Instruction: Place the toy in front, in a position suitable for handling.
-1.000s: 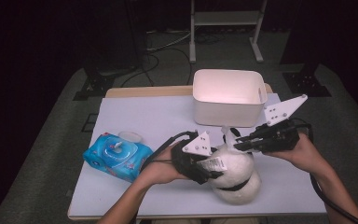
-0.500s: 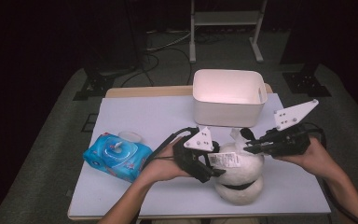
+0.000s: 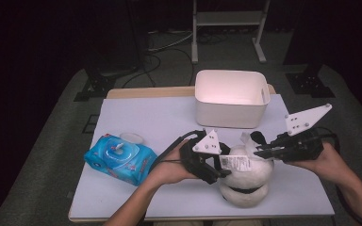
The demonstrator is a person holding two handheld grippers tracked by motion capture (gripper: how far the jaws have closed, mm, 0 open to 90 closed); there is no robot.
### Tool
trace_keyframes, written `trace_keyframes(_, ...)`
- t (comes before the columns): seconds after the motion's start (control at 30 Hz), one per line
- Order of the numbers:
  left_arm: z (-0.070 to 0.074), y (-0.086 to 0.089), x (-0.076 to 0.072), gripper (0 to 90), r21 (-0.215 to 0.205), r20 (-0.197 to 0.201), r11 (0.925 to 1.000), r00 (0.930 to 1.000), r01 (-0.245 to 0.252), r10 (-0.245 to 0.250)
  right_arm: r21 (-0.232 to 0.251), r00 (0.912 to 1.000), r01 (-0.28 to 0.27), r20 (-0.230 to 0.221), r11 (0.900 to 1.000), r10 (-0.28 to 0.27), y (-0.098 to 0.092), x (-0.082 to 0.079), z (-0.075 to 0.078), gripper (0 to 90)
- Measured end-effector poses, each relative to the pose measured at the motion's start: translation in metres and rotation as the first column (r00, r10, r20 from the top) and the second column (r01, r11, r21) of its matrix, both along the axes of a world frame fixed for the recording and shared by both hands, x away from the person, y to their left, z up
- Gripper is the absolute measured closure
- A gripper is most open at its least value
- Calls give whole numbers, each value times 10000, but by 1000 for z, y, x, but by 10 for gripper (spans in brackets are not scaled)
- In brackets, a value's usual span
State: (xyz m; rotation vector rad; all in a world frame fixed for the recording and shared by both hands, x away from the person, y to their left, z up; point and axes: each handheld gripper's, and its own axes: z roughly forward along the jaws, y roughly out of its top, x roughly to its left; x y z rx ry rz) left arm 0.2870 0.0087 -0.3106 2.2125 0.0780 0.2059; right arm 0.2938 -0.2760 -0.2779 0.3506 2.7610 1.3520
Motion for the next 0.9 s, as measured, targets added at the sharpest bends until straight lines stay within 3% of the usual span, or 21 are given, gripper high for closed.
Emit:
trace_keyframes(0.23, 0, -3, 1, 246, 43, 19, 10000, 10000, 73, -73, 65, 9996, -259, 86, 9996, 259, 11, 1, 6, 826)
trace_keyframes(0.3, 1, -2, 2, 244, 62, 72, 10000, 10000, 56, -56, -106, 9995, -245, 180, 9996, 247, 13, 1, 6, 826)
trace_keyframes(0.4, 2, 1, 0, 235, -73, 131, 10000, 9999, 44, -43, -329, 9996, -145, 218, 9994, 152, 10, 0, 5, 828)
trace_keyframes(0.53, 2, 4, -2, 200, 53, 77, 9999, 9999, 89, -89, -191, 10000, -13, 74, 9998, 15, 0, 0, 2, 828)
trace_keyframes(0.77, -12, 6, 1, 195, -26, -389, 10000, 9992, 30, -31, 7, 9998, 169, -42, 9999, -169, -13, -4, -1, 827)
trace_keyframes(0.9, -25, 7, 4, 194, 333, -582, 9994, 9983, -50, 69, 93, 9997, 203, -120, 9998, -201, -17, -5, -3, 827)
